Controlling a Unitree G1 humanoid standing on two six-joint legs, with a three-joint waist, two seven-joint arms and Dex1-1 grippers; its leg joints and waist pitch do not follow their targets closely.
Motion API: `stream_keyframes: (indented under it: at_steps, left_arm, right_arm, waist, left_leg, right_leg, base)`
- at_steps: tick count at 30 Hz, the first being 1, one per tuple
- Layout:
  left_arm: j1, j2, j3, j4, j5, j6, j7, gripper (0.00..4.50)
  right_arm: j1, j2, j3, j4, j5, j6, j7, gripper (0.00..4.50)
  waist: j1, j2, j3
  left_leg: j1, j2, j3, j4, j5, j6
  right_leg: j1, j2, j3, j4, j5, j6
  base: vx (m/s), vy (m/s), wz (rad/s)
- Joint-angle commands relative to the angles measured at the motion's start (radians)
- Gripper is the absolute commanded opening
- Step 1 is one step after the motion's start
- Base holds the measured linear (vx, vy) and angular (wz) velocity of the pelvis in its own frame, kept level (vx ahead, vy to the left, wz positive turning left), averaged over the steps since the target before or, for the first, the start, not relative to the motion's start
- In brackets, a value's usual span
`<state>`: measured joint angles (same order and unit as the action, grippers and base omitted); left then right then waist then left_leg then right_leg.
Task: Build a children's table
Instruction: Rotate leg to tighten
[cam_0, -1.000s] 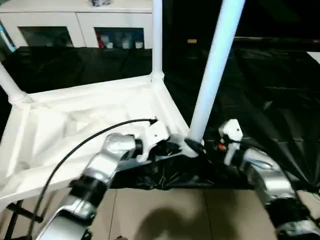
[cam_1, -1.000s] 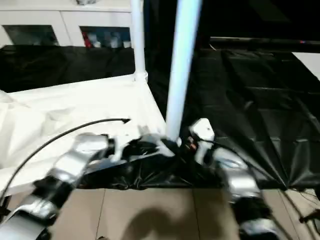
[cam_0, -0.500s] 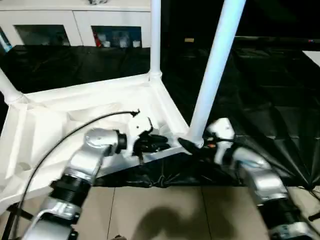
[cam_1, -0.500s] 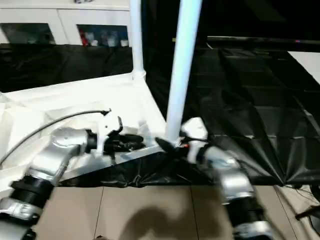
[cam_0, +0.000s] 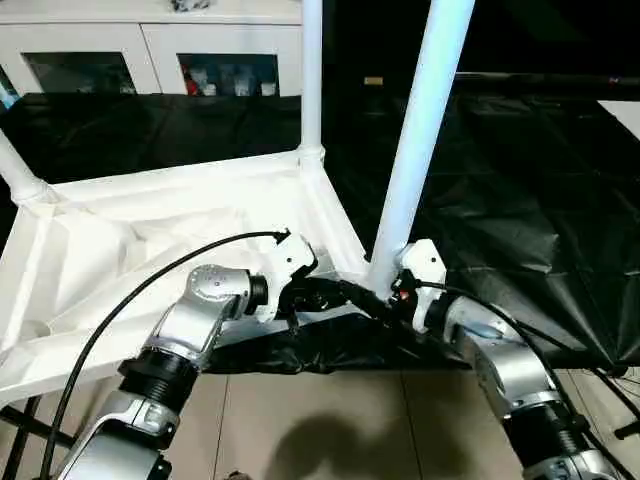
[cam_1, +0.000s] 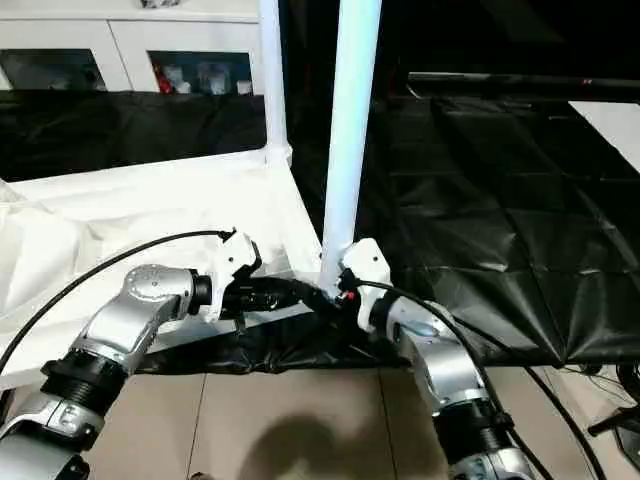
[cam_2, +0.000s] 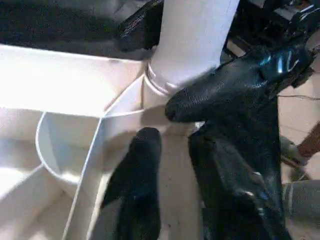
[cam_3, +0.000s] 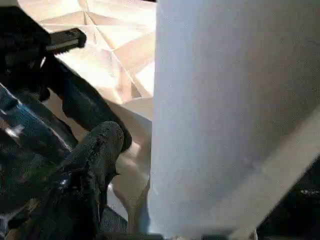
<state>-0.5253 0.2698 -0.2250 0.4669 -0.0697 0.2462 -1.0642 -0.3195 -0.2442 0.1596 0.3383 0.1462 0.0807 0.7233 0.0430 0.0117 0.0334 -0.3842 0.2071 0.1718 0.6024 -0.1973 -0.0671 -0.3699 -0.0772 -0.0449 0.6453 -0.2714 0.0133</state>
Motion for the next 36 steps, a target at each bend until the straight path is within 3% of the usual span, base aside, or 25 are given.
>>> stream_keyframes:
  at_steps: [1,3,4,5,6,10,12,16,17,18,19,20,21,23,24,26,27,28,29,30,32,33,34,35,36]
  left_arm:
    - [-0.011,0.018,0.037,-0.012,-0.032,0.012,-0.013,1.56]
    - [-0.010,0.026,0.042,-0.008,-0.040,0.002,-0.026,1.73]
    - [-0.010,0.026,0.042,-0.008,-0.040,0.002,-0.026,1.73]
    - [0.003,0.049,0.030,-0.022,-0.053,-0.016,-0.080,1.73]
    - [0.012,0.058,0.027,-0.032,-0.058,-0.022,-0.097,1.73]
    - [0.026,0.072,0.025,-0.054,-0.058,-0.021,-0.101,1.73]
    - [0.027,0.081,0.029,-0.075,-0.068,0.000,-0.105,1.73]
    - [0.021,0.089,0.044,-0.065,-0.069,-0.004,-0.084,1.73]
    - [0.017,0.089,0.048,-0.060,-0.068,-0.005,-0.079,1.90]
    - [0.011,0.088,0.050,-0.046,-0.063,-0.016,-0.070,2.01]
    - [0.011,0.088,0.050,-0.046,-0.063,-0.016,-0.070,2.01]
    - [0.005,0.088,0.050,-0.041,-0.068,0.002,-0.075,2.08]
    - [0.003,0.089,0.047,-0.043,-0.078,0.025,-0.093,2.11]
    - [-0.003,0.089,0.029,-0.045,-0.062,0.033,-0.093,2.35]
    - [-0.007,0.089,0.024,-0.039,-0.056,0.029,-0.090,2.46]
    - [-0.021,0.085,0.020,-0.021,-0.056,0.038,-0.089,2.50]
    - [-0.022,0.084,0.017,-0.021,-0.061,0.062,-0.092,2.55]
    - [-0.022,0.083,0.014,-0.023,-0.064,0.079,-0.094,2.66]
    - [-0.020,0.078,0.008,-0.022,-0.061,0.077,-0.091,2.66]
    - [-0.018,0.074,0.004,-0.021,-0.058,0.073,-0.088,2.66]
    - [-0.021,0.064,-0.011,0.007,-0.031,0.056,-0.069,2.66]
    - [-0.024,0.063,-0.014,0.014,-0.023,0.051,-0.064,2.66]
    - [-0.029,0.061,-0.020,0.028,-0.018,0.055,-0.066,2.66]
    - [-0.034,0.062,-0.030,0.044,-0.006,0.054,-0.066,2.66]
    - [-0.036,0.062,-0.034,0.052,-0.001,0.054,-0.066,2.66]
  right_arm:
    - [0.000,-0.014,-0.004,-0.020,0.000,0.014,0.009,3.73]
    - [0.000,-0.018,-0.004,-0.023,0.000,0.018,0.012,3.73]
    - [0.000,-0.018,-0.004,-0.023,0.000,0.018,0.012,3.73]
    - [0.001,-0.024,-0.001,-0.038,-0.004,0.025,0.016,3.73]
    - [0.003,-0.027,0.000,-0.048,-0.004,0.030,0.018,3.73]
    - [0.010,-0.033,0.004,-0.077,-0.002,0.042,0.023,3.73]
    - [0.009,-0.041,-0.001,-0.111,0.015,0.049,0.035,3.73]
    - [-0.017,-0.031,0.001,-0.098,0.016,0.050,0.034,3.73]
    - [-0.024,-0.029,0.001,-0.093,0.015,0.052,0.035,3.73]
    - [-0.034,-0.023,0.001,-0.077,0.014,0.051,0.033,3.73]
    - [-0.034,-0.023,0.001,-0.077,0.014,0.051,0.033,3.73]
    - [-0.046,-0.019,0.008,-0.063,0.002,0.044,0.028,3.73]
    - [-0.051,-0.015,0.010,-0.061,0.001,0.047,0.026,3.73]
    - [-0.046,-0.013,0.002,-0.082,0.020,0.069,0.028,3.73]
    - [-0.045,-0.012,-0.001,-0.087,0.030,0.078,0.033,3.73]
    - [-0.045,-0.018,0.006,-0.077,0.023,0.059,0.041,3.73]
    - [-0.045,-0.019,0.007,-0.069,0.018,0.051,0.040,3.73]
    - [-0.044,-0.019,0.007,-0.065,0.015,0.047,0.040,3.73]
    - [-0.040,-0.021,0.004,-0.064,0.014,0.043,0.038,3.73]
    - [-0.038,-0.022,0.003,-0.064,0.013,0.040,0.038,3.73]
    - [-0.028,-0.020,-0.004,-0.063,0.012,0.041,0.026,3.73]
    - [-0.026,-0.019,-0.005,-0.064,0.012,0.042,0.025,3.73]
    - [-0.024,-0.019,-0.003,-0.064,0.009,0.038,0.023,3.73]
    - [-0.022,-0.019,-0.004,-0.064,0.009,0.036,0.020,3.73]
    - [-0.022,-0.019,-0.004,-0.063,0.008,0.035,0.019,3.73]
  waist:
    - [0.004,-0.003,-0.058]
    - [0.005,0.005,-0.059]
    - [0.003,0.002,-0.060]
    - [0.005,0.017,-0.061]
    - [0.003,0.008,-0.060]
    - [0.003,0.010,-0.061]
    - [0.005,-0.001,-0.060]
    - [0.006,0.005,-0.060]
    - [0.006,0.004,-0.060]
    - [0.009,0.023,-0.061]
    - [0.004,0.015,-0.061]
    - [0.002,0.016,-0.062]
    - [0.001,0.000,-0.060]
    - [0.006,0.007,-0.059]
    - [0.007,0.002,-0.057]
    - [0.007,0.012,-0.056]
    - [0.010,0.032,-0.058]
    - [0.005,0.018,-0.057]
    - [0.009,0.036,-0.062]
    - [0.006,0.024,-0.060]
    - [0.010,0.038,-0.063]
    - [0.009,0.033,-0.062]
    - [0.012,0.042,-0.064]
    - [0.010,0.036,-0.062]
    - [0.011,0.036,-0.063]
  left_leg:
    - [0.016,0.018,-0.004,-0.056,0.008,0.104]
    - [0.015,0.017,-0.006,-0.055,0.012,0.105]
    - [0.017,0.017,-0.005,-0.054,0.010,0.104]
    - [0.018,0.017,-0.007,-0.054,0.010,0.101]
    - [0.017,0.017,-0.005,-0.054,0.008,0.101]
    - [0.017,0.017,-0.005,-0.053,0.017,0.103]
    - [0.017,0.018,-0.004,-0.055,0.014,0.107]
    - [0.017,0.018,-0.004,-0.053,0.021,0.110]
    - [0.015,0.017,-0.004,-0.053,0.027,0.109]
    - [0.017,0.016,-0.007,-0.051,0.034,0.106]
    - [0.016,0.015,-0.005,-0.050,0.032,0.107]
    - [0.016,0.014,-0.005,-0.051,0.027,0.099]
    - [0.016,0.015,-0.003,-0.052,0.024,0.100]
    - [0.016,0.016,-0.004,-0.052,0.027,0.104]
    - [0.016,0.016,-0.004,-0.052,0.026,0.109]
    - [0.017,0.017,-0.005,-0.053,0.023,0.109]
    - [0.019,0.016,-0.008,-0.051,0.022,0.098]
    - [0.017,0.016,-0.006,-0.052,0.019,0.094]
    - [0.019,0.014,-0.009,-0.050,0.020,0.089]
    - [0.016,0.014,-0.007,-0.050,0.016,0.089]
    - [0.017,0.012,-0.008,-0.049,0.010,0.086]
    - [0.017,0.013,-0.007,-0.049,0.003,0.086]
    - [0.017,0.012,-0.009,-0.049,0.001,0.080]
    - [0.016,0.012,-0.008,-0.049,0.001,0.081]
    - [0.017,0.012,-0.009,-0.050,-0.001,0.078]
  right_leg:
    - [0.053,-0.049,0.036,-0.054,0.369,-0.286]
    - [0.053,-0.049,0.035,-0.052,0.381,-0.288]
    - [0.053,-0.048,0.035,-0.052,0.384,-0.287]
    - [0.051,-0.049,0.035,-0.051,0.385,-0.289]
    - [0.053,-0.047,0.035,-0.052,0.388,-0.289]
    - [0.055,-0.046,0.035,-0.048,0.416,-0.288]
    - [0.055,-0.047,0.035,-0.049,0.393,-0.289]
    - [0.053,-0.048,0.035,-0.049,0.369,-0.288]
    - [0.054,-0.047,0.035,-0.048,0.378,-0.288]
    - [0.052,-0.049,0.034,-0.045,0.389,-0.289]
    - [0.052,-0.045,0.034,-0.049,0.396,-0.288]
    - [0.053,-0.046,0.033,-0.048,0.406,-0.292]
    - [0.054,-0.044,0.034,-0.048,0.404,-0.294]
    - [0.053,-0.047,0.035,-0.047,0.387,-0.297]
    - [0.053,-0.046,0.036,-0.047,0.381,-0.295]
    - [0.051,-0.046,0.034,-0.049,0.367,-0.291]
    - [0.049,-0.049,0.034,-0.045,0.370,-0.293]
    - [0.052,-0.046,0.034,-0.048,0.385,-0.294]
    - [0.053,-0.048,0.033,-0.045,0.392,-0.297]
    - [0.054,-0.046,0.033,-0.048,0.408,-0.298]
    - [0.055,-0.048,0.033,-0.047,0.413,-0.298]
    - [0.055,-0.046,0.033,-0.050,0.411,-0.296]
    - [0.057,-0.048,0.032,-0.047,0.409,-0.293]
    - [0.056,-0.045,0.032,-0.050,0.413,-0.290]
    - [0.057,-0.046,0.031,-0.048,0.411,-0.290]
  base:
    - [0.000,0.000,0.00]
    - [0.000,0.000,0.00]
    - [0.000,0.000,0.00]
    - [0.000,0.000,0.00]
    - [0.000,0.000,0.00]
    - [0.000,0.000,0.00]
    - [0.000,0.000,0.00]
    - [0.000,0.000,0.00]
    - [0.000,0.000,0.00]
    - [0.000,0.000,0.00]
    - [0.000,0.000,0.00]
    - [0.000,0.000,0.00]
    - [0.000,0.000,0.00]
    - [0.000,0.000,0.00]
    - [0.000,0.000,0.00]
    - [0.000,0.000,0.00]
    - [0.000,0.000,0.00]
    - [0.000,0.000,0.00]
    - [0.000,0.000,0.00]
    - [0.000,0.000,0.00]
    - [0.000,0.000,0.00]
    - [0.000,0.000,0.00]
    - [0.000,0.000,0.00]
    - [0.000,0.000,0.00]
    - [0.000,0.000,0.00]
